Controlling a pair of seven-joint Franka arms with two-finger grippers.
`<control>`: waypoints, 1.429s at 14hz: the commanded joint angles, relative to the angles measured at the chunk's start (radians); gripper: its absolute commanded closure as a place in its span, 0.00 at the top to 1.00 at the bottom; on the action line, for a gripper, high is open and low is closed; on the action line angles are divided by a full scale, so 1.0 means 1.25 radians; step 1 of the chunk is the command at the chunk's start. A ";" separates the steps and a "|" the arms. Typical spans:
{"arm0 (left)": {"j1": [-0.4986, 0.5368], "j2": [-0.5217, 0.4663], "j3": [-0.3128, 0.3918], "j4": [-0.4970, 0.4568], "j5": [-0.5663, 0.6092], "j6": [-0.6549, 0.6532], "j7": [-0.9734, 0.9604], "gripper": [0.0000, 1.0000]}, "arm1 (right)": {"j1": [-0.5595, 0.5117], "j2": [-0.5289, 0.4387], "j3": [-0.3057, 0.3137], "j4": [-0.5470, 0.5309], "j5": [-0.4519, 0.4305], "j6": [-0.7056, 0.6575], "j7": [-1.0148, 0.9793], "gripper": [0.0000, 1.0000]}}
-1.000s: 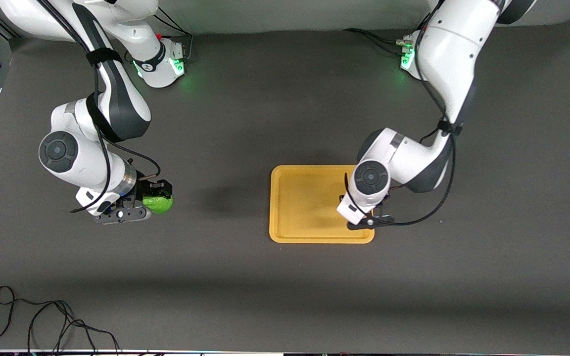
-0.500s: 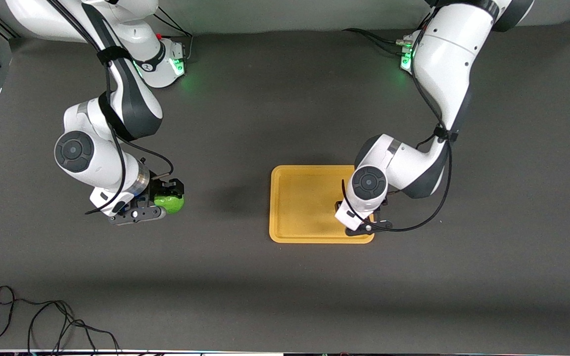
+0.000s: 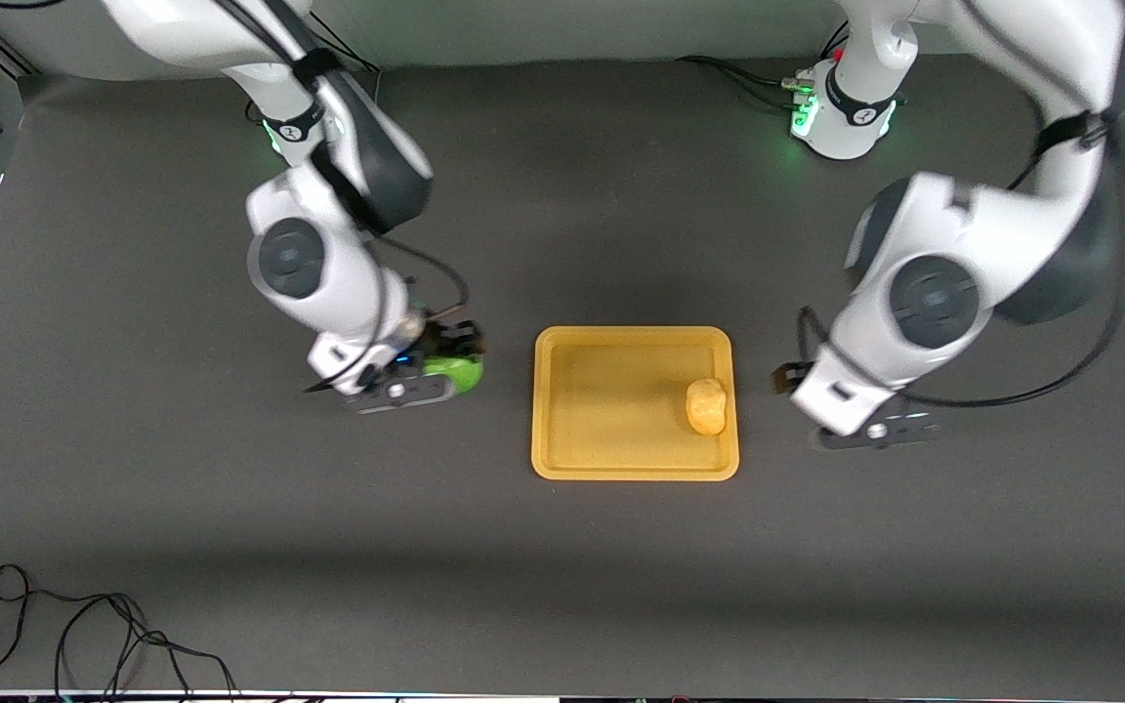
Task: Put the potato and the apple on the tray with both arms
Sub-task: 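Lower the apple onto the tray with the right gripper and open it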
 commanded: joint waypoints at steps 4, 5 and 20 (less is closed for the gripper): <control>0.151 -0.164 -0.002 -0.073 -0.059 -0.060 0.210 1.00 | 0.147 0.288 -0.016 0.318 -0.068 -0.004 0.278 0.17; 0.166 -0.185 -0.002 -0.075 -0.061 -0.063 0.229 1.00 | 0.152 0.314 -0.016 0.325 -0.084 0.022 0.292 0.18; 0.220 -0.240 -0.002 -0.089 -0.086 -0.021 0.325 1.00 | 0.144 0.430 -0.028 0.322 -0.086 0.181 0.292 0.90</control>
